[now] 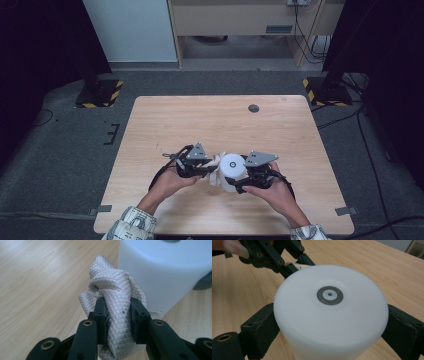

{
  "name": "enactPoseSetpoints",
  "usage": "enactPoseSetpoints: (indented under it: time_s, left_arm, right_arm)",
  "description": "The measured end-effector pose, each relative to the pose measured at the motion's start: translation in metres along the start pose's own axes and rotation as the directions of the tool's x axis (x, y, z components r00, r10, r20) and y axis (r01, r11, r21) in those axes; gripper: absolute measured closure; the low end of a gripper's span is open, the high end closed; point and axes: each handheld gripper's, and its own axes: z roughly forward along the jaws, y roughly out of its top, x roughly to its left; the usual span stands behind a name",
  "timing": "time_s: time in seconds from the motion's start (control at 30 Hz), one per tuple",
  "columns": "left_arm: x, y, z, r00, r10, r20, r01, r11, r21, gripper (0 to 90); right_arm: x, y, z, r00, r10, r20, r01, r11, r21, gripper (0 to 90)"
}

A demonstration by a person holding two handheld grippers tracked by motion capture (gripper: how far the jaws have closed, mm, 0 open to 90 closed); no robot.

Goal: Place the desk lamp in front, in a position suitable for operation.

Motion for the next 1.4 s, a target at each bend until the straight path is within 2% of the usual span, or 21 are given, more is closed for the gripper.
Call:
enactPoseSetpoints:
  time_s: [0.1, 0.2, 0.3, 0.37, 0.47, 0.53, 0.67, 0.73, 0.77, 0.9, 1.03, 1.13, 1.2, 1.3, 1.4]
  left_arm:
    - [0.0, -0.006, 0.01, 0.9997, 0.022, 0.013, -0.022, 0.9986, 0.048, 70.1]
    - [0.0, -0.008, 0.013, 0.9997, 0.013, 0.02, -0.014, 0.9987, 0.05, 70.2]
    - [0.0, -0.007, 0.009, 0.9998, 0.012, 0.018, -0.012, 0.9994, 0.032, 70.3]
    - [-0.002, -0.002, 0.001, 0.9999, 0.0, 0.011, 0.0, 0.9998, -0.019, 70.4]
    - [-0.002, 0.001, -0.005, 0.9999, -0.009, 0.009, 0.01, 0.9989, -0.046, 70.4]
    - [-0.003, 0.002, -0.004, 1.0, 0.001, 0.003, -0.001, 0.9992, -0.04, 70.5]
    - [-0.006, -0.004, 0.009, 0.9991, 0.042, 0.008, -0.043, 0.9984, 0.038, 70.5]
    - [-0.008, -0.007, 0.015, 0.9991, 0.04, 0.012, -0.04, 0.9975, 0.057, 70.5]
    - [-0.008, -0.008, 0.02, 0.9982, 0.059, 0.004, -0.06, 0.9942, 0.089, 70.5]
    - [-0.006, -0.01, 0.026, 0.9985, 0.055, 0.0, -0.055, 0.9922, 0.112, 70.5]
    - [-0.004, -0.009, 0.024, 0.9993, 0.036, 0.006, -0.037, 0.996, 0.081, 70.5]
    - [-0.001, -0.003, 0.015, 0.9999, 0.016, 0.0, -0.016, 0.9997, 0.018, 70.6]
    - [0.002, 0.003, 0.01, 0.9999, -0.015, -0.003, 0.015, 0.9994, -0.03, 70.5]
    - [0.002, 0.005, 0.011, 1.0, -0.001, -0.006, 0.001, 0.9998, -0.02, 70.6]
    - [0.001, 0.0, 0.019, 0.9996, 0.026, -0.007, -0.026, 0.9991, 0.035, 70.6]
  right_arm:
    - [0.0, -0.001, 0.0, 1.0, 0.001, 0.003, -0.001, 1.0, -0.004, 9.2]
    - [0.0, -0.001, 0.0, 1.0, 0.002, 0.004, -0.002, 1.0, -0.007, 9.2]
    - [0.0, -0.002, 0.0, 1.0, 0.002, 0.006, -0.002, 1.0, -0.01, 9.2]
    - [-0.001, -0.002, 0.0, 1.0, 0.001, 0.007, -0.001, 1.0, -0.01, 9.2]
    - [0.0, -0.002, 0.0, 1.0, 0.0, 0.009, 0.0, 1.0, -0.011, 9.2]
    - [-0.001, -0.002, 0.0, 1.0, 0.0, 0.007, 0.0, 1.0, -0.012, 9.2]
    - [-0.001, -0.004, -0.001, 1.0, 0.0, 0.009, 0.0, 1.0, -0.016, 9.2]
    - [-0.002, -0.005, -0.002, 1.0, 0.003, 0.008, -0.003, 1.0, -0.02, 9.2]
    - [-0.002, -0.005, -0.002, 1.0, 0.005, 0.009, -0.004, 1.0, -0.021, 9.2]
    - [-0.002, -0.005, -0.002, 0.9999, 0.003, 0.012, -0.003, 1.0, -0.02, 9.2]
    - [-0.002, -0.005, -0.002, 0.9999, 0.004, 0.01, -0.004, 1.0, -0.019, 9.2]
    - [-0.002, -0.006, -0.002, 1.0, 0.006, 0.007, -0.005, 1.0, -0.023, 9.2]
    - [-0.002, -0.006, -0.002, 1.0, 0.004, 0.008, -0.004, 1.0, -0.023, 9.2]
    - [-0.001, -0.006, -0.002, 0.9999, 0.005, 0.015, -0.005, 1.0, -0.024, 9.1]
    - [-0.002, -0.006, -0.002, 0.9999, 0.005, 0.014, -0.004, 1.0, -0.025, 9.1]
